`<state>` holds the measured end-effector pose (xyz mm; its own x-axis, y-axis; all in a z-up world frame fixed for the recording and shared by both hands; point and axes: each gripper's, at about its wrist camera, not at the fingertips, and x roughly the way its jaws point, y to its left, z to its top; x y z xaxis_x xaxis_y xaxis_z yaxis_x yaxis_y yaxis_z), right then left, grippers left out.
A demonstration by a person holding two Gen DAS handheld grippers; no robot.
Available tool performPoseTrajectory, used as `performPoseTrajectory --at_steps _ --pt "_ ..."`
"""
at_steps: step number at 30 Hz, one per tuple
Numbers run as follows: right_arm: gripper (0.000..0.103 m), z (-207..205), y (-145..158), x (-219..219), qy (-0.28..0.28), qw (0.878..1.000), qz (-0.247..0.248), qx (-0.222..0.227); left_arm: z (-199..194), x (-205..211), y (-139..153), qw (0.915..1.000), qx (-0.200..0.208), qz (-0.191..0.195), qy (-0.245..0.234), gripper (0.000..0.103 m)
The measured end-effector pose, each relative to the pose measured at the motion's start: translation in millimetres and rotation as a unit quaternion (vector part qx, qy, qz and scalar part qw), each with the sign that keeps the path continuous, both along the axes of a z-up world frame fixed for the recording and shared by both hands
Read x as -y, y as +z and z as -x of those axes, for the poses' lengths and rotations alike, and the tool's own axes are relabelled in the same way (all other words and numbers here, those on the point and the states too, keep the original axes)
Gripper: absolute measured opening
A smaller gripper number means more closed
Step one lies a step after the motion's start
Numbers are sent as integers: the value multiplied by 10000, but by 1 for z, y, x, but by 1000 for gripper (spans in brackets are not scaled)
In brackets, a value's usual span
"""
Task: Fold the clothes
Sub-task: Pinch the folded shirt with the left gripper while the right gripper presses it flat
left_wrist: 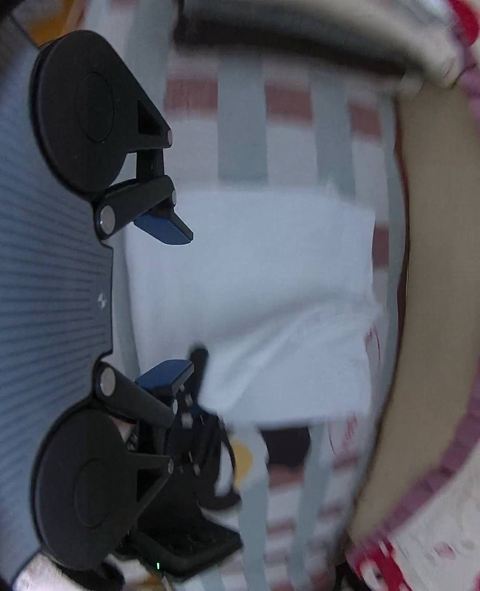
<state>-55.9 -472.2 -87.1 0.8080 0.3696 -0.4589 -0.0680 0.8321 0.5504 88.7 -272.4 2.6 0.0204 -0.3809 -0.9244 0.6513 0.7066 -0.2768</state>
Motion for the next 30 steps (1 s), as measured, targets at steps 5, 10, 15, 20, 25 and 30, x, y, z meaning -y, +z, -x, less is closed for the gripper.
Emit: performPoseTrajectory --at_steps 5,10,15,20,25,30 --pt "9 4 -2 -1 -50 9999 -45 132 -24 -13 -57 9803 -696 1631 871 69" --pt "9 -4 -1 -10 -13 9995 246 188 -34 -7 -92 9705 -1364 1807 827 69" --pt "9 -2 -4 -20 122 9982 584 79 -39 -13 -106 9731 -931 2009 638 69" --pt "9 1 2 -32 369 9952 889 173 -49 14 -126 9740 -891 2003 575 69" --pt "12 12 -1 -44 429 9899 1347 94 -43 58 -125 9888 -82 1488 50 14" --pt "58 29 4 -52 -413 9769 2060 -395 -6 67 -66 9741 1680 1445 -456 14"
